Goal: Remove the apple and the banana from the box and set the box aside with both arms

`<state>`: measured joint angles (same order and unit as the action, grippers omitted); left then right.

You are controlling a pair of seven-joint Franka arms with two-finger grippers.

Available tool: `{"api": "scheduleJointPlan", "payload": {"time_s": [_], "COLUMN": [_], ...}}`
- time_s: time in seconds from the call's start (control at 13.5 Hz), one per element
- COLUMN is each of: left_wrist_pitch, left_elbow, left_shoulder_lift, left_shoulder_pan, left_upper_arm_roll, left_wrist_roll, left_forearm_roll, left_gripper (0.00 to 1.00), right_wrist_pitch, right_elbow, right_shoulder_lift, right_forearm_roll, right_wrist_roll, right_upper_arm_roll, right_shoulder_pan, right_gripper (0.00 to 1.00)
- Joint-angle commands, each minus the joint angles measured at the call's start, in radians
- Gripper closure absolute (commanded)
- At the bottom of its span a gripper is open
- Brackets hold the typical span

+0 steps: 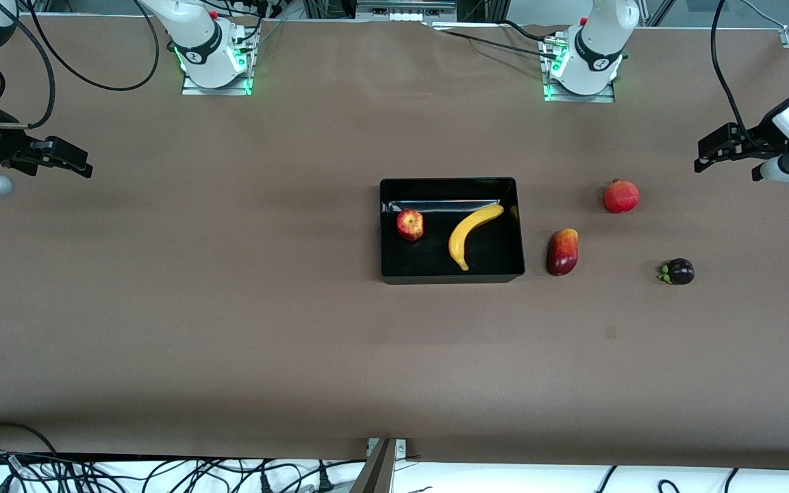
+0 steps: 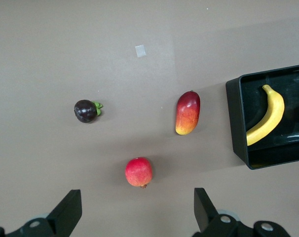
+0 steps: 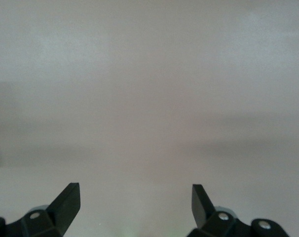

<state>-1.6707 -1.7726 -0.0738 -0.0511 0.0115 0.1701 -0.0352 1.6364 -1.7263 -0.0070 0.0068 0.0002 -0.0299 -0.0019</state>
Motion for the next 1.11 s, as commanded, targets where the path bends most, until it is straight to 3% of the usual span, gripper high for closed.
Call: {"api": "scheduleJointPlan", "payload": {"time_s": [0.0,0.74,1.04], "left_wrist_pitch": [0.0,0.069,0.051], "left_elbow": [-0.01,0.025,0.038], "left_shoulder_lift": [-0.026,0.025,0.086], "left_shoulder_pan": [-0.009,0.01,0.017], "left_upper_arm_roll": [0.011,0.027,0.164], "left_wrist_roll": [0.0,-0.003,-0.09], "left_forearm_roll": [0.021,0.009,-0.048], "left_gripper": [0.0,0.0,0.0], "right_wrist_pitch": [-0.013,-0.015,-0.016], "right_elbow": [0.022,0.022,0.022], "right_shoulder_lift": [0.007,0.007,0.005], "right_forearm_roll": [0.004,0.005,0.005], "right_wrist_roll": [-0.012,-0.012,-0.012], "right_upper_arm_roll": [0.007,0.005,0.005], "right_shoulder_pan": [-0.007,-0.007,-0.007], "right_gripper": [0.0,0.0,0.0]}}
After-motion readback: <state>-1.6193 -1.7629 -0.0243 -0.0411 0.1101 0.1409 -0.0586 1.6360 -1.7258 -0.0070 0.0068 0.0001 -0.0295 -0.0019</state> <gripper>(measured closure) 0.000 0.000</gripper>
